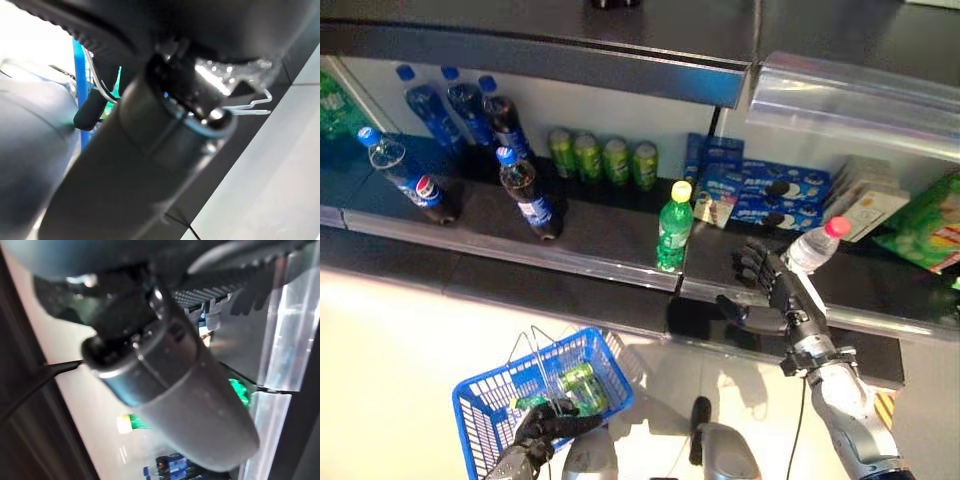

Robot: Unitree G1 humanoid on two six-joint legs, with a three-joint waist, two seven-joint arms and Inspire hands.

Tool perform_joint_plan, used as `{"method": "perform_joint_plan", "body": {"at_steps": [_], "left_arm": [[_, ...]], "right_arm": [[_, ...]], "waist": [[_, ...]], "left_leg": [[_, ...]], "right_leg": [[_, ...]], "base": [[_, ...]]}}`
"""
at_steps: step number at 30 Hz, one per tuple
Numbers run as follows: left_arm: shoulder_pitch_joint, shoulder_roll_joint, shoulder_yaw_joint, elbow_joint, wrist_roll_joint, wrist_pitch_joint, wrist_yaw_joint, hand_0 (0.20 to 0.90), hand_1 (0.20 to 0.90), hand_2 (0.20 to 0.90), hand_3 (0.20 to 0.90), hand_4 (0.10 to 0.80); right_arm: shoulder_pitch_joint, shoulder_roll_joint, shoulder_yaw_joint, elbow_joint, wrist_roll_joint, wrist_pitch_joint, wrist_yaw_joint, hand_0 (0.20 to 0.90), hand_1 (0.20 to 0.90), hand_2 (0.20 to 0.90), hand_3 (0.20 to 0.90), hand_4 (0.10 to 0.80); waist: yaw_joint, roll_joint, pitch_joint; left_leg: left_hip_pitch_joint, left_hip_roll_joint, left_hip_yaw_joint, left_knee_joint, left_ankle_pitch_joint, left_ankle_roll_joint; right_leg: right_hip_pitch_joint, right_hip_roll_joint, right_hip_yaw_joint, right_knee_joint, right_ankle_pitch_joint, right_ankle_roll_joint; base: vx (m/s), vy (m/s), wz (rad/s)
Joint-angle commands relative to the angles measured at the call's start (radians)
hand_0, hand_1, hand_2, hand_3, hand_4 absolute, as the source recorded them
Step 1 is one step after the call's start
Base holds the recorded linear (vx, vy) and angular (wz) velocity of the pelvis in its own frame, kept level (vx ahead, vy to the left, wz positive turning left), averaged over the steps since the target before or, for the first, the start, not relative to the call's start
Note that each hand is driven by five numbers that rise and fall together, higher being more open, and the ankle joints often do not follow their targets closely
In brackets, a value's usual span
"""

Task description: Pick up the drink and place into the basket.

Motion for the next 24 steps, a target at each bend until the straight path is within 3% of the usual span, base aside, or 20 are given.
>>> {"method": "perform_joint_plan", "body": {"at_steps": [1, 9, 24], "left_arm": [[-0.006, 0.038, -0.004, -0.075, 0.013, -0.133, -0.007, 0.300, 0.300, 0.300, 0.200, 0.100], [-0.051, 0.030, 0.011, -0.010, 0.035, -0.125, 0.019, 0.300, 0.300, 0.300, 0.200, 0.100], [-0.062, 0.046, 0.061, 0.073, 0.083, -0.114, 0.011, 0.300, 0.300, 0.300, 0.200, 0.100]], "right_arm": [[-0.004, 0.006, -0.026, -0.126, 0.013, -0.099, 0.013, 0.900, 0.900, 0.900, 0.900, 0.800], [0.033, 0.049, 0.030, 0.008, -0.044, -0.069, -0.033, 0.900, 0.900, 0.900, 0.900, 0.800], [0.080, 0.100, 0.053, 0.333, -0.135, -0.066, -0.107, 0.900, 0.900, 0.900, 0.900, 0.800]], "waist": [[-0.010, -0.014, -0.128], [-0.037, -0.010, -0.196], [-0.060, -0.013, -0.243]], "left_leg": [[-0.056, 0.018, 0.030, -0.025, 0.068, -0.006], [0.008, 0.014, 0.075, -0.119, 0.057, -0.006], [0.050, 0.001, 0.113, -0.159, 0.026, 0.014]], "right_leg": [[0.062, -0.016, 0.031, -0.085, 0.008, 0.064], [0.083, -0.014, 0.018, -0.133, 0.011, 0.069], [0.088, -0.012, 0.003, -0.150, 0.018, 0.070]], "base": [[-0.125, 0.036, -0.10], [-0.064, 0.017, -0.09], [-0.018, -0.005, -0.02]]}}
